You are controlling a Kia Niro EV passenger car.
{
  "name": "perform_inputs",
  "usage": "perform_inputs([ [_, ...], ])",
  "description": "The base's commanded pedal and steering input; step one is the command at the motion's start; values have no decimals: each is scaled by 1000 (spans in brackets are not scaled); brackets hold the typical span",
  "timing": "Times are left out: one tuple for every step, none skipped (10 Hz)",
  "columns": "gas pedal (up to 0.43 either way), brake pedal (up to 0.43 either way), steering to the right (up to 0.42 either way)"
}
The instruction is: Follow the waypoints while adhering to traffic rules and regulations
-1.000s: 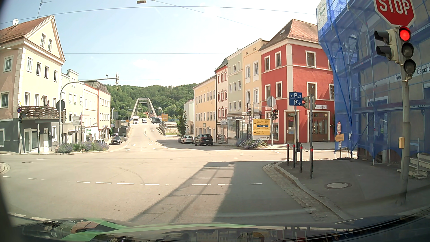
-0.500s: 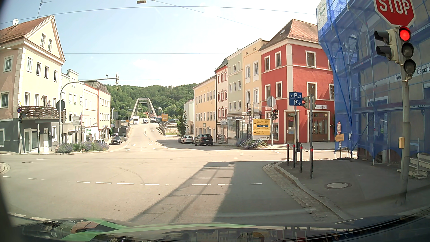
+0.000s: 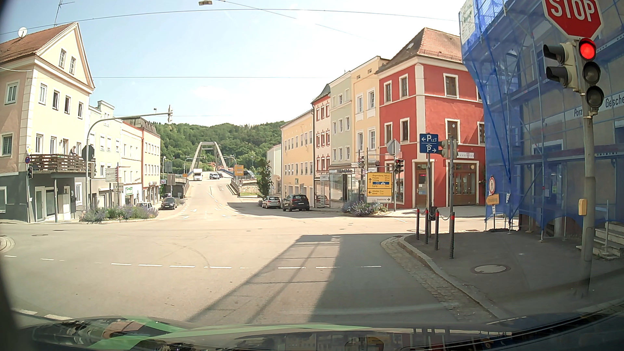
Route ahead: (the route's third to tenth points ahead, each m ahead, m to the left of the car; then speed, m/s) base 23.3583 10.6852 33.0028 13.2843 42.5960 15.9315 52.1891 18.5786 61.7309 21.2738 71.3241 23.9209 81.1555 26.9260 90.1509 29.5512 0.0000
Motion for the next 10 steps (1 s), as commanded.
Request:
perform_inputs([
  [0, 317, 18],
  [0, 311, 18],
  [0, 317, 19],
  [0, 317, 18],
  [0, 311, 18],
  [0, 311, 18],
  [0, 311, 19],
  [0, 311, 18],
  [0, 317, 19],
  [0, 311, 19],
])
